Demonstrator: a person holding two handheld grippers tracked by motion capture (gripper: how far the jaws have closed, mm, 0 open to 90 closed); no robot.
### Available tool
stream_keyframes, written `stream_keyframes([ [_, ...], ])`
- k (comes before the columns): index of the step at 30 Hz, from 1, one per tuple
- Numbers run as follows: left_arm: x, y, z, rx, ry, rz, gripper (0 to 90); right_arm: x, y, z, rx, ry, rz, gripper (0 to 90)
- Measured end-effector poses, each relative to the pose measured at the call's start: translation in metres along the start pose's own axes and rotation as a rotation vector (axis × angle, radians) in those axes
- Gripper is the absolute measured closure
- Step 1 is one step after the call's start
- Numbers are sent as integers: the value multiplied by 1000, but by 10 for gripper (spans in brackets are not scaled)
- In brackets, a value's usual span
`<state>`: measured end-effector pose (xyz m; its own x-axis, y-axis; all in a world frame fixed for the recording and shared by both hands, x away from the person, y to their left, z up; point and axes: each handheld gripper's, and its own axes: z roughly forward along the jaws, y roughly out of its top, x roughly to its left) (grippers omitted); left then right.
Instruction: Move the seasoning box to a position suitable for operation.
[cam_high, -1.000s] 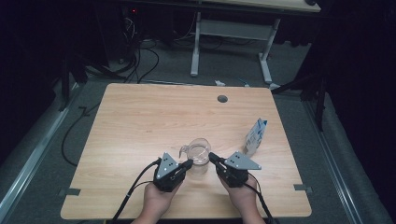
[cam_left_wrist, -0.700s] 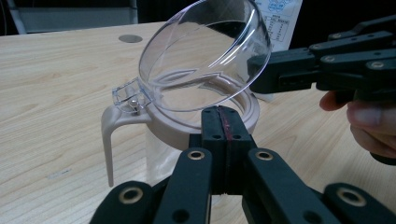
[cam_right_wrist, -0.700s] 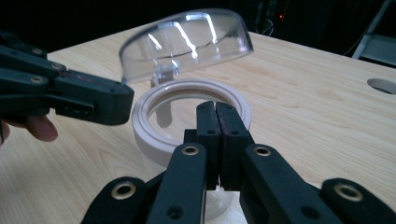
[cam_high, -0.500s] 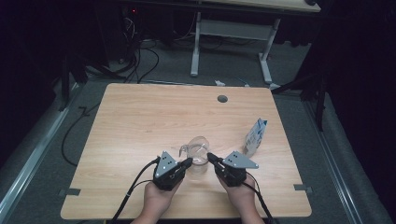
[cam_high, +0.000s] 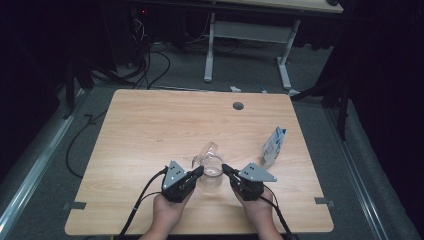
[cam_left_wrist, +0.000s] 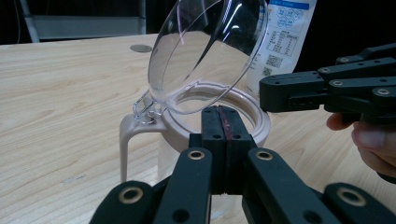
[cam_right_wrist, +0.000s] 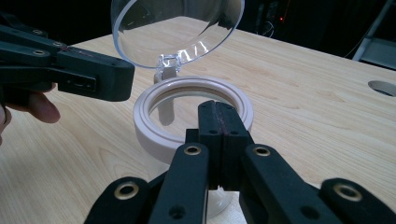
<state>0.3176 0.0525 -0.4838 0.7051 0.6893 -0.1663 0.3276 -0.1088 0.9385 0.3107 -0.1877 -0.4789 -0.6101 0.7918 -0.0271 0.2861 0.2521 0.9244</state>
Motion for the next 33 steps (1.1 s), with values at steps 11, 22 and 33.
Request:
stream_keyframes([
  [11,2,0,-1,-4,5,-10,900,0,0,0,3,1,-6,900],
  [22,5,1,-2,-18,19,-20,900,1,-1,1,-2,0,-13,900],
  [33,9,3,-5,-25,27,-26,900,1,-1,1,-4,0,-17,900],
])
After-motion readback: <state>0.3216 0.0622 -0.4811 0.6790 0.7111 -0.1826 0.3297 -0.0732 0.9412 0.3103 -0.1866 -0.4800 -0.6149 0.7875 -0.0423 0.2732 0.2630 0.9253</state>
